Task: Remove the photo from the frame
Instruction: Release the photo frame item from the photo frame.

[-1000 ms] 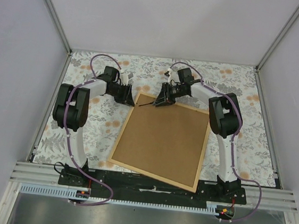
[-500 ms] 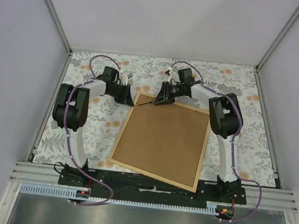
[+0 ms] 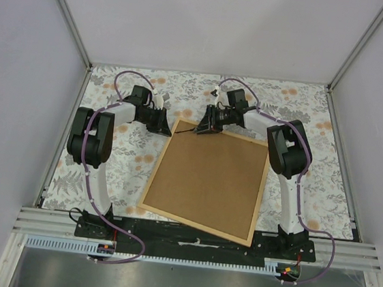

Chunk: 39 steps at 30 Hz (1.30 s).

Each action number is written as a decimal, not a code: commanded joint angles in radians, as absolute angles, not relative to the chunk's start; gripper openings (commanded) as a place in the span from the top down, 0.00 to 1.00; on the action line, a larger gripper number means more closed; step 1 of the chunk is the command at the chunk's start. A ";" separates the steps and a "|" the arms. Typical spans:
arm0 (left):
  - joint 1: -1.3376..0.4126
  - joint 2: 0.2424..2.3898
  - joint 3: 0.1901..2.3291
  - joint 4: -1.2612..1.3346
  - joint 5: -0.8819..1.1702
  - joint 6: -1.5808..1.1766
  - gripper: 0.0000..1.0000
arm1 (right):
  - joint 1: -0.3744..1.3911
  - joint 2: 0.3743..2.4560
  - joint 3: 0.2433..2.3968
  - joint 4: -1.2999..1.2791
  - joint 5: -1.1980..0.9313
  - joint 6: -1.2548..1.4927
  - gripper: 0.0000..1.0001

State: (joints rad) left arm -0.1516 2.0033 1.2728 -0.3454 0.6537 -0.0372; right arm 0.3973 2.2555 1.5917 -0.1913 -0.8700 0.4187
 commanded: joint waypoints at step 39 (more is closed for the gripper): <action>-0.206 2.020 1.259 -0.344 0.683 -0.054 0.94 | 0.666 2.306 2.054 -0.526 -0.561 0.284 1.00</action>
